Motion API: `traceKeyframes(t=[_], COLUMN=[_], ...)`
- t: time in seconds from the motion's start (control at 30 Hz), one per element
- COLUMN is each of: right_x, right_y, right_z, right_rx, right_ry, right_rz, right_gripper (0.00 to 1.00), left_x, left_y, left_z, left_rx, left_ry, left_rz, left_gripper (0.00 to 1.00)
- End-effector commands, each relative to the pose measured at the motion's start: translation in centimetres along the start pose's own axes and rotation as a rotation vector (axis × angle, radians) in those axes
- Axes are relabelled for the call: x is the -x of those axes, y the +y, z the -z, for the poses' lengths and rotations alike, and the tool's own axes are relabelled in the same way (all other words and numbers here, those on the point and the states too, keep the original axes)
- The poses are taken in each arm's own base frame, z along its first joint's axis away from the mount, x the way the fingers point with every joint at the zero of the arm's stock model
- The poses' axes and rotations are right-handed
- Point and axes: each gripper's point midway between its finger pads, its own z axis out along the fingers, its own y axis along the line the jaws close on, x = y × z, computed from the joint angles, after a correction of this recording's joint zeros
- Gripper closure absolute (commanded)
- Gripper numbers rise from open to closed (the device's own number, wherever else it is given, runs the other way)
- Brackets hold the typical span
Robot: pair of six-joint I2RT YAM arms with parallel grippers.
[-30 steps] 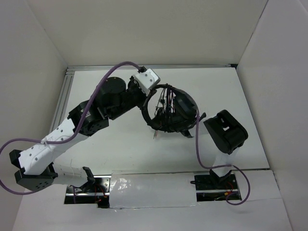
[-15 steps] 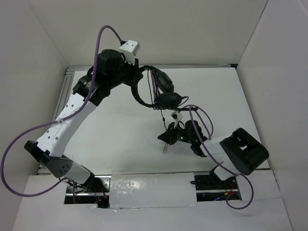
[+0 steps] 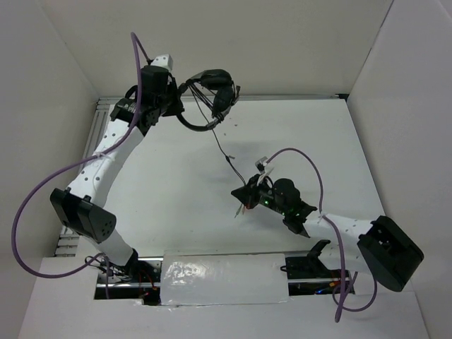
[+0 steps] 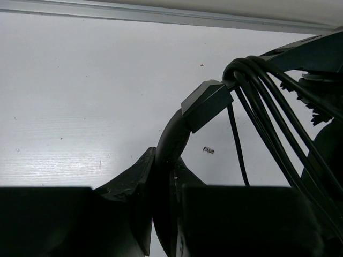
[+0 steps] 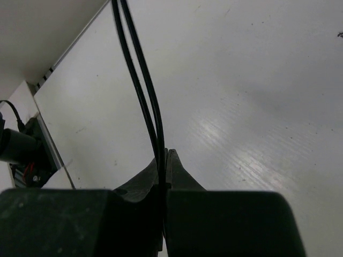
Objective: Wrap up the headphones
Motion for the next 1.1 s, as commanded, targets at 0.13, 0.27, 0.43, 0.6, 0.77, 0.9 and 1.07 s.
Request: traceKeyframes(t=[0.13, 0.27, 0.43, 0.6, 0.77, 0.9, 1.07], right_x=[0.3, 2.8, 6.5, 10.6, 11.3, 9.7, 8.1], right_y=[0.7, 0.8, 1.4, 0.0, -0.9, -2.1, -4.2], right_z=[0.7, 2.3, 4.4, 5.9, 5.6, 5.5, 5.4], right_rx=[-0.105, -0.202, -0.277, -0.447, -0.531, -0.565, -0.594], right_ry=[0.042, -0.034, -0.101, -0.144, -0.107, -0.085, -0.036], right_rz=[0.098, 0.155, 0.276, 0.412, 0.424, 0.396, 0.38], right_gripper=[1.0, 1.0, 1.0, 1.0, 1.0, 1.0, 1.0], left_x=[5.7, 4.1, 2.0, -1.7, -1.4, 0.8, 3.1], left_y=[-0.3, 1.3, 1.7, 0.3, -0.1, 1.2, 3.5], left_z=[2.0, 0.0, -2.7, -5.0, -4.9, -4.5, -2.4], left_rx=[0.078, 0.159, 0.186, 0.067, -0.041, -0.065, -0.123], left_ry=[-0.234, -0.197, -0.16, -0.068, -0.031, -0.087, -0.118], left_rz=[0.08, 0.044, -0.048, -0.174, -0.111, -0.099, 0.014], left_gripper=[1.0, 1.0, 1.0, 1.0, 1.0, 1.0, 1.0])
